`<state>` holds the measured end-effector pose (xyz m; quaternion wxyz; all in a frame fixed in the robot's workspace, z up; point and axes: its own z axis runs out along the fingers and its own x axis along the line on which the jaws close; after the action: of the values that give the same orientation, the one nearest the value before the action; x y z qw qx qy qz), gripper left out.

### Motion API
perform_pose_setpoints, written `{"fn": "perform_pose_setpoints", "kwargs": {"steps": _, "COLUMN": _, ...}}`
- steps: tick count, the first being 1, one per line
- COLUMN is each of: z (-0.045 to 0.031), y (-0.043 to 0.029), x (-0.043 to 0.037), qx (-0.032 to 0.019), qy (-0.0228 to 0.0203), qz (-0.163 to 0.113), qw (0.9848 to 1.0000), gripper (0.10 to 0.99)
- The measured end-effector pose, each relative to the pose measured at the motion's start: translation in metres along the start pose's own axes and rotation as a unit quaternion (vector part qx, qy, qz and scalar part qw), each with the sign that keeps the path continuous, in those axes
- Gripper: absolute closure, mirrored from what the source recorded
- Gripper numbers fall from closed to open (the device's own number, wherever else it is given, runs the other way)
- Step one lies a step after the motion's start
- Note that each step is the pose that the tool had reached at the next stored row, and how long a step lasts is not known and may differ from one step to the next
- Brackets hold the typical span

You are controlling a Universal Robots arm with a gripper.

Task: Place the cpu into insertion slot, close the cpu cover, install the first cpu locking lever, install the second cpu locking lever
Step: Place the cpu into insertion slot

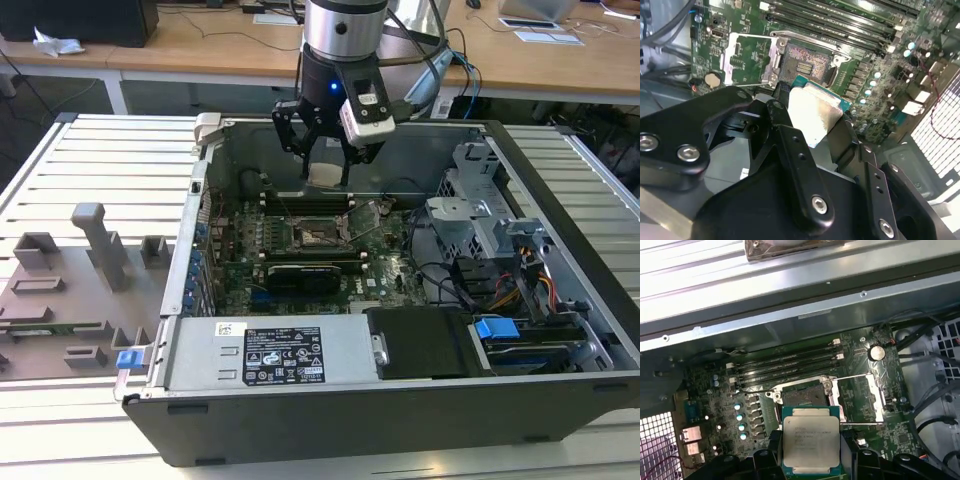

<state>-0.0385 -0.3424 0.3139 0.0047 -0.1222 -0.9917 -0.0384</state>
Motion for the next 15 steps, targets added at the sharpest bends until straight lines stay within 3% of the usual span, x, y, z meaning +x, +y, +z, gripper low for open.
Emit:
{"fn": "perform_pose_setpoints", "kwargs": {"steps": 4, "z": 0.0001, "y": 0.0000, "x": 0.0000, "qx": -0.0008, "qy": -0.0037, "qz": 0.049, "qw": 0.9988, "gripper": 0.541}}
{"fn": "perform_pose_setpoints", "kwargs": {"steps": 9, "z": 0.0002, "y": 0.0000, "x": 0.0000, "qx": 0.0008, "qy": -0.0068, "qz": 0.081, "qw": 0.9967, "gripper": 0.541}}
{"fn": "perform_pose_setpoints", "kwargs": {"steps": 13, "z": 0.0002, "y": 0.0000, "x": -0.0001, "qx": 0.0024, "qy": -0.0090, "qz": 0.102, "qw": 0.9947, "gripper": 0.541}}
{"fn": "perform_pose_setpoints", "kwargs": {"steps": 15, "z": 0.0003, "y": 0.0000, "x": -0.0001, "qx": 0.0029, "qy": -0.0106, "qz": 0.120, "qw": 0.9927, "gripper": 0.541}}
